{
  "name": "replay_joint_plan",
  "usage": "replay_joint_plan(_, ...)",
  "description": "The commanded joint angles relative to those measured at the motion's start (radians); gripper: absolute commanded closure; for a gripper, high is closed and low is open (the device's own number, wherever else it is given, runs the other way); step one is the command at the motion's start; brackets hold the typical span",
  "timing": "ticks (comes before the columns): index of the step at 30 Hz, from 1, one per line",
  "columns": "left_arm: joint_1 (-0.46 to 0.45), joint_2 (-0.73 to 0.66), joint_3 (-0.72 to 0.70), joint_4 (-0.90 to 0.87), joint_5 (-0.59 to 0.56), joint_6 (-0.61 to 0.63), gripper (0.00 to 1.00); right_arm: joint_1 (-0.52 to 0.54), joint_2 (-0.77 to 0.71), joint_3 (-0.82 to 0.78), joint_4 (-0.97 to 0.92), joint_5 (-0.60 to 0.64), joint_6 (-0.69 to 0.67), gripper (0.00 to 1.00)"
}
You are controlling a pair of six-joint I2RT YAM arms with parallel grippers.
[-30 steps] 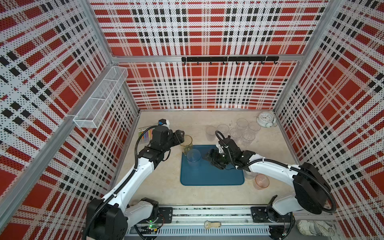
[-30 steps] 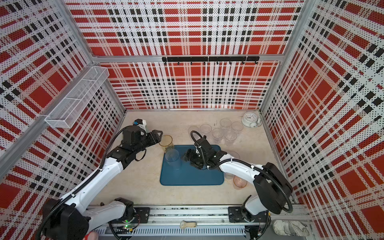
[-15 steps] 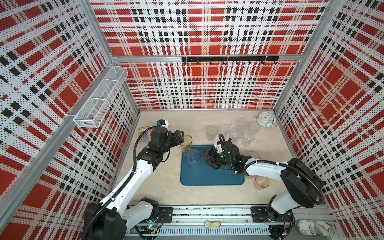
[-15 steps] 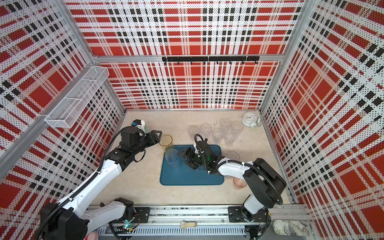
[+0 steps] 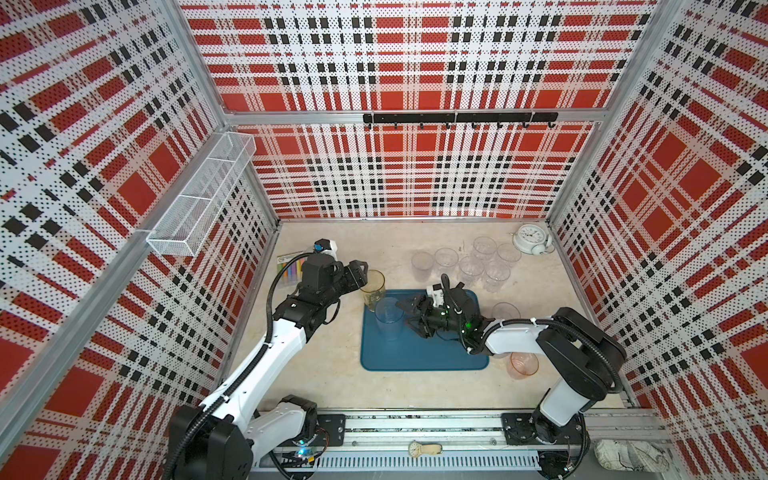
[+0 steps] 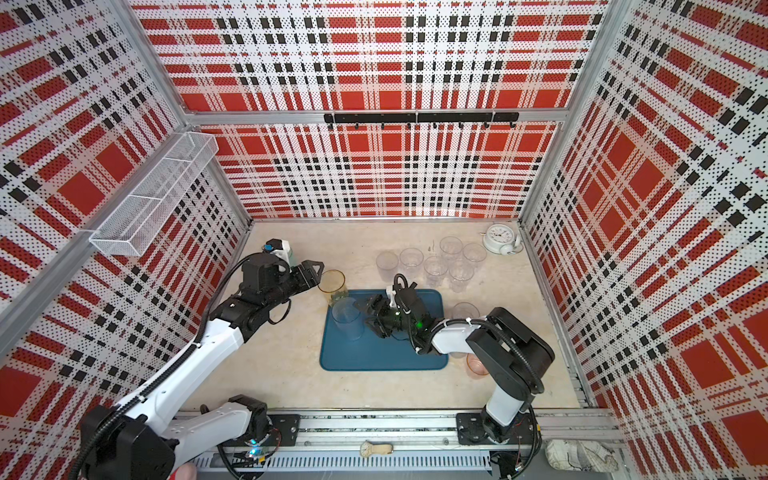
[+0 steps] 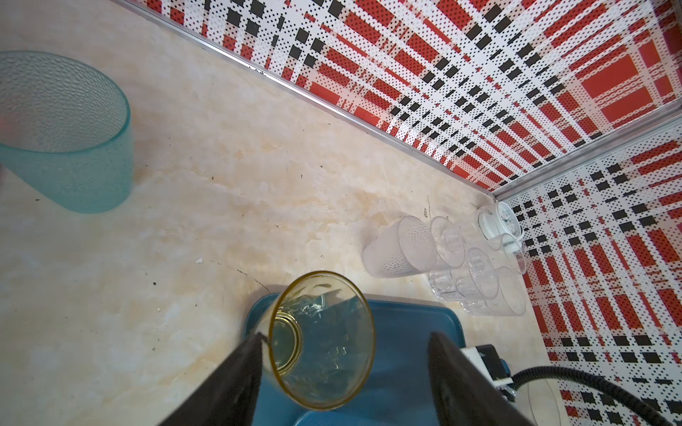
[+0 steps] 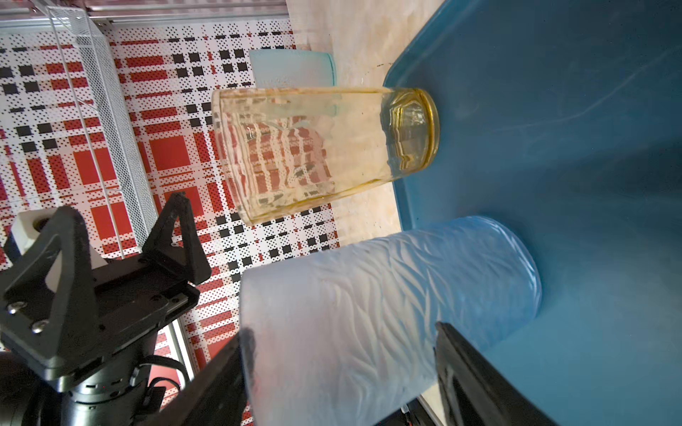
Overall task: Place the glasses into the tray
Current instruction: Move the glass to the tray.
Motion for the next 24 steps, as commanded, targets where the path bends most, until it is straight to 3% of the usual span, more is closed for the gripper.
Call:
replay_joint_plan(1, -0.003, 0.007, 0.007, 0.026, 0.009, 0.001, 0.27, -0.001, 0.048, -0.039, 0.039, 0.034, 0.079, 0.22)
replay_joint_plan(24, -0.015, -0.001, 0.018, 0.02, -0.009, 0.01, 0.27, 0.076, 0.141, 0.099, 0.008, 0.067, 0.078, 0.23)
